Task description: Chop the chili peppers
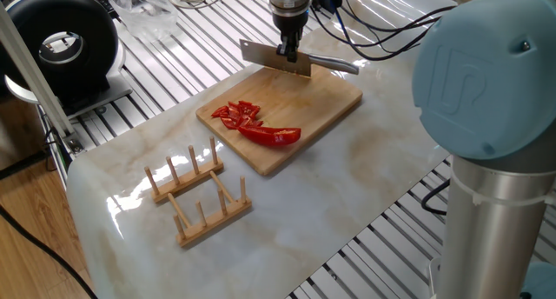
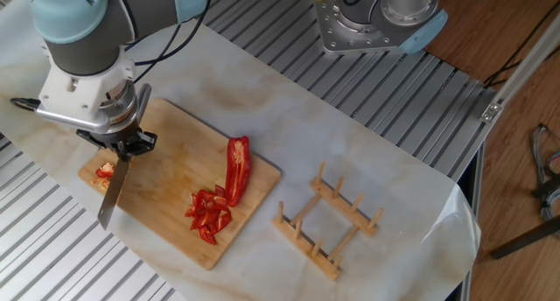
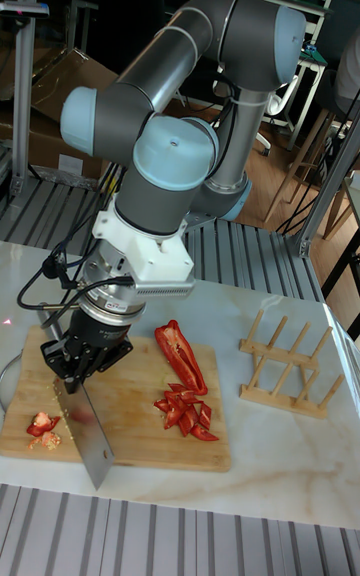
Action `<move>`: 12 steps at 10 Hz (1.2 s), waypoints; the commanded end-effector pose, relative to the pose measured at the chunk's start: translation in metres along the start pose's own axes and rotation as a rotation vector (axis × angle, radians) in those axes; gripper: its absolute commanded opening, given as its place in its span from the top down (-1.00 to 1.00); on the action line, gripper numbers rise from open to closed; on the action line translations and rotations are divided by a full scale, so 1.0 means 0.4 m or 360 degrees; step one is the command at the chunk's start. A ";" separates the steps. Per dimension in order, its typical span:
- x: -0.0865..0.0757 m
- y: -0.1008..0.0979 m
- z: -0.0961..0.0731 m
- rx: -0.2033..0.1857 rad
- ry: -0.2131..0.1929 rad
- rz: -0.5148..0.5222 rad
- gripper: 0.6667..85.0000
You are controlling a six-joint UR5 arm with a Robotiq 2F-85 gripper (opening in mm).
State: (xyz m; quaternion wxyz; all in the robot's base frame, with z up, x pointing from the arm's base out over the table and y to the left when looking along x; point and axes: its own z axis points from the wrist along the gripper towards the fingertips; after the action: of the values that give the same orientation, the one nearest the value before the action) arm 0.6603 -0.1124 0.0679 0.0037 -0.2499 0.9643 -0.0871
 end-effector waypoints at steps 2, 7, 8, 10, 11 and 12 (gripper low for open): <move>-0.004 0.028 -0.022 -0.0043 0.0019 0.0033 0.98; 0.013 0.009 -0.034 0.0031 0.0073 0.0084 0.98; 0.017 -0.001 -0.035 0.0055 0.0071 0.0102 0.98; 0.010 0.008 -0.016 -0.0004 0.0014 0.0120 0.98; 0.002 0.030 -0.007 -0.0079 -0.0037 0.0149 0.98; 0.004 0.036 -0.005 -0.0101 -0.0048 0.0152 0.98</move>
State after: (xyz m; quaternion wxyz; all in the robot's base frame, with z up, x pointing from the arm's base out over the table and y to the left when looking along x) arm 0.6531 -0.1087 0.0730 -0.0007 -0.2161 0.9726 -0.0855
